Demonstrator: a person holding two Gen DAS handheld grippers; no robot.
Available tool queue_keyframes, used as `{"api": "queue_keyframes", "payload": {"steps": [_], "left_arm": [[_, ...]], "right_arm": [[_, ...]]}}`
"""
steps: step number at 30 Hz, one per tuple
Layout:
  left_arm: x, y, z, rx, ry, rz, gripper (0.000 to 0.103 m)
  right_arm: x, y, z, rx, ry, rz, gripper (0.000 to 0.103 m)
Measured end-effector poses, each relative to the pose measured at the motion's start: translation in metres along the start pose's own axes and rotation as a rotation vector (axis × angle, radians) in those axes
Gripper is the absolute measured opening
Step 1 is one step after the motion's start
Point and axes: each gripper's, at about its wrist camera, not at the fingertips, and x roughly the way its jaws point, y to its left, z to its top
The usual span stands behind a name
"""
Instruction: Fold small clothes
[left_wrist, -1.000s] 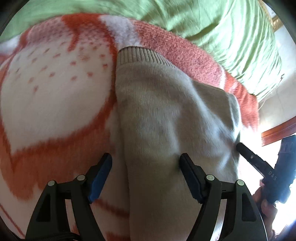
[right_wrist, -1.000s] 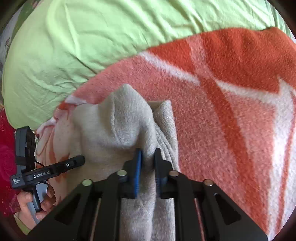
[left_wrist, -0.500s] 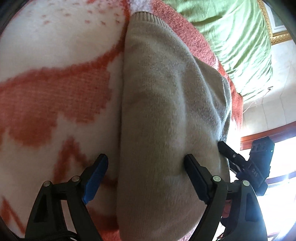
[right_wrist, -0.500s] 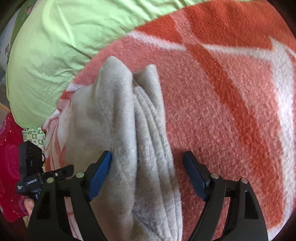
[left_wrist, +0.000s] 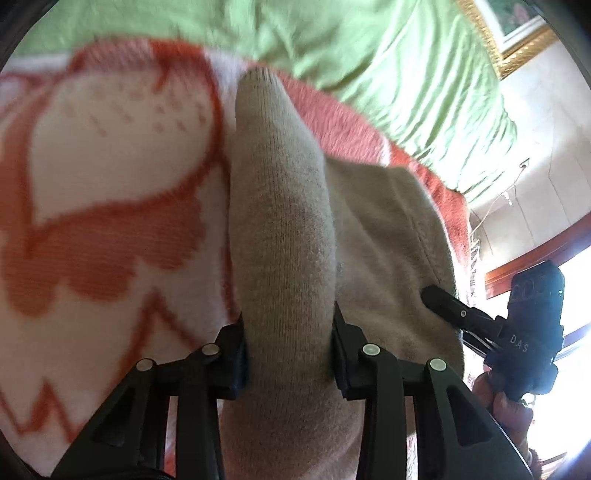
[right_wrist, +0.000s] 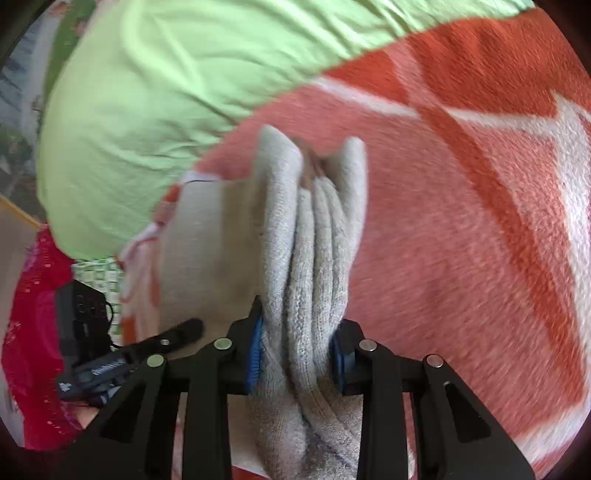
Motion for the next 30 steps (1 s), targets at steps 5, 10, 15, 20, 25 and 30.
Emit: {"api": "queue_keyframes", "payload": {"steps": [5, 10, 15, 20, 25, 30], "left_arm": [[-0.055, 0.019, -0.009, -0.018, -0.066, 0.033, 0.036], [-0.103, 0.053, -0.022, -0.014, -0.119, 0.119, 0.036], [-0.130, 0.096, -0.024, -0.071, -0.157, 0.156, 0.036], [-0.150, 0.130, -0.028, -0.091, -0.165, 0.180, 0.036], [-0.144, 0.148, -0.039, -0.088, -0.153, 0.193, 0.036], [-0.130, 0.167, -0.050, -0.102, -0.118, 0.177, 0.037]], "right_arm": [[0.002, 0.042, -0.016, -0.032, 0.005, 0.084, 0.031], [0.033, 0.087, -0.036, -0.075, 0.049, 0.167, 0.031], [0.067, 0.121, -0.049, -0.105, 0.096, 0.196, 0.031], [0.089, 0.137, -0.056, -0.143, 0.136, 0.208, 0.031], [0.105, 0.137, -0.059, -0.147, 0.171, 0.196, 0.031], [0.121, 0.115, -0.063, -0.112, 0.220, 0.182, 0.032]]}}
